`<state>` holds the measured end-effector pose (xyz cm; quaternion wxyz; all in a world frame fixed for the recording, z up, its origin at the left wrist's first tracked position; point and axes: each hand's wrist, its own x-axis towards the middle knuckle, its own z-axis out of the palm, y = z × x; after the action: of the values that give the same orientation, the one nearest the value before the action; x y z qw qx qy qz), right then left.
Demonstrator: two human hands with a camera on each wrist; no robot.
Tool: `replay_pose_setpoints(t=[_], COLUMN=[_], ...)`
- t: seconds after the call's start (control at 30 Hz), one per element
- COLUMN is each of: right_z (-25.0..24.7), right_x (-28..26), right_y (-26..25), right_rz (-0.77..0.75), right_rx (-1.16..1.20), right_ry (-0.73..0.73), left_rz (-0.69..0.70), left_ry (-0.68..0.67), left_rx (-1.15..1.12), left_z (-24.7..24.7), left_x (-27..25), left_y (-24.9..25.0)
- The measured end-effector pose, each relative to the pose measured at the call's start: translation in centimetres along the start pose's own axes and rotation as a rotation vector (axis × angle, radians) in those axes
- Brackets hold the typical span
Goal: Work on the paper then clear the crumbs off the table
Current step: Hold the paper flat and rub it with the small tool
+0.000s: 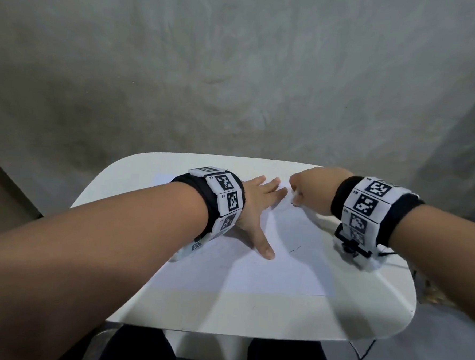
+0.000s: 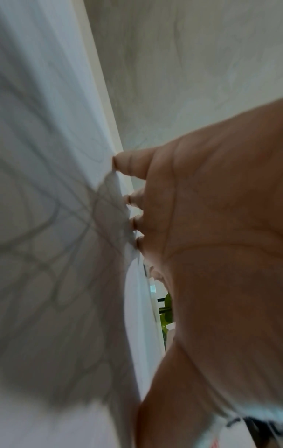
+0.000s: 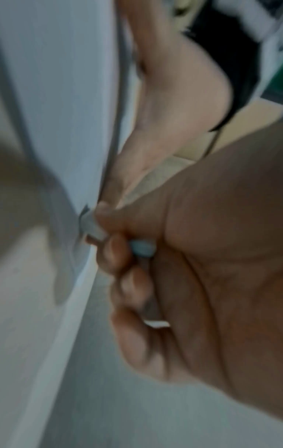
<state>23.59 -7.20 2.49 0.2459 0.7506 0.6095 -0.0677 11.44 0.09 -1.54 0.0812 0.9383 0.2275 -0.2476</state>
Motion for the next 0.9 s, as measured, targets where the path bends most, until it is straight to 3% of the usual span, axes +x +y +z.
replay_pose_setpoints(t=[0.3,0.47,0.6,0.67,0.77,0.9], right_z=[0.4,1.5,-0.1,0.2,2.0,0.5], right_x=[0.4,-2.5,-0.3,-0.9,-2.2,-1.0], right_y=[0.1,-4.7,-0.7,-1.7,-4.1,-1.4], right_rz=[-0.038,-0.295,-0.052,-0.091,-0.3,-0.094], right_rx=[-0.048,-0.062,-0.059,-0.094,-0.079,-0.068], right_ry=[0.011,0.008,0.075,0.07,0.018,0.047], left_rz=[-0.026,-0.005,-0.011,-0.011,-0.007,-0.009], left_ry=[-0.022,-0.015,-0.025,-0.03,-0.022,-0.013], left_rx=[-0.011,0.002,0.002,0.0,0.0,-0.003], left_z=[0.6,0.9,0.8,0.7,1.0,1.2], left_x=[-1.5,-1.4,-1.4,-1.4,-1.2,-1.2], left_y=[-1.8,-1.8,-2.0,-2.0,-2.0,-2.2])
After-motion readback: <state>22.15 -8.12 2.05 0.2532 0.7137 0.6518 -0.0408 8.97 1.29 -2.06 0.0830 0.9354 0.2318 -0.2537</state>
